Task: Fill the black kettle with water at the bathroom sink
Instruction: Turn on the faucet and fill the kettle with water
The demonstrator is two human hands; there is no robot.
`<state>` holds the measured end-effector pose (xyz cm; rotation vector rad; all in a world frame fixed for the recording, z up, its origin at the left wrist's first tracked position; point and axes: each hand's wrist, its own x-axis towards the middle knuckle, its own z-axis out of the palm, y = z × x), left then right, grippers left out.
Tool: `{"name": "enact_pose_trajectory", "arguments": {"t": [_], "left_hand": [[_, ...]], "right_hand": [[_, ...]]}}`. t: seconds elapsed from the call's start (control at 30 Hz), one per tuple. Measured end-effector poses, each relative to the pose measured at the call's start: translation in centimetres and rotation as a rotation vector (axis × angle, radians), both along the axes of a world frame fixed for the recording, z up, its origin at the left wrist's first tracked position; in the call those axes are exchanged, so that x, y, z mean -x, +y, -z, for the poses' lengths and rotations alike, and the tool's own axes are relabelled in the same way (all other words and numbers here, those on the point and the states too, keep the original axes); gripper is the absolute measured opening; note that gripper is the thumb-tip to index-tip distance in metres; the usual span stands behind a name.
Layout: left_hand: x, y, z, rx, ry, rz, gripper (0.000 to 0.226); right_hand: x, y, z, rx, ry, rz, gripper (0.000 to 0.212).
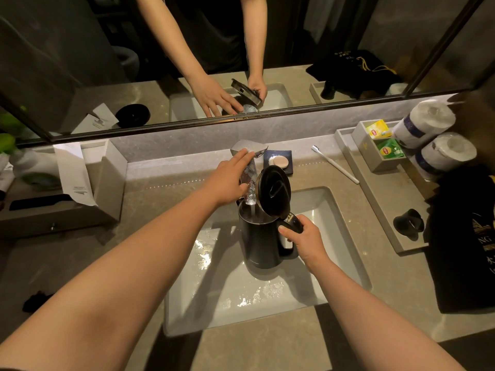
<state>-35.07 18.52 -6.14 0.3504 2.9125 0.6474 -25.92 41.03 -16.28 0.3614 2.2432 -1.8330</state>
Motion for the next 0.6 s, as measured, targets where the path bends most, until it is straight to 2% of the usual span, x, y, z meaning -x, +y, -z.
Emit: {"name": "enact_pose_trajectory", "arguments": {"t": [0.6], "left_hand": [[-0.06,0.04,-0.28,0.021,0.006,0.004,0.081]], "right_hand": [[-0.12,0.21,-0.30,0.041,0.004,0.001,0.017]]}}
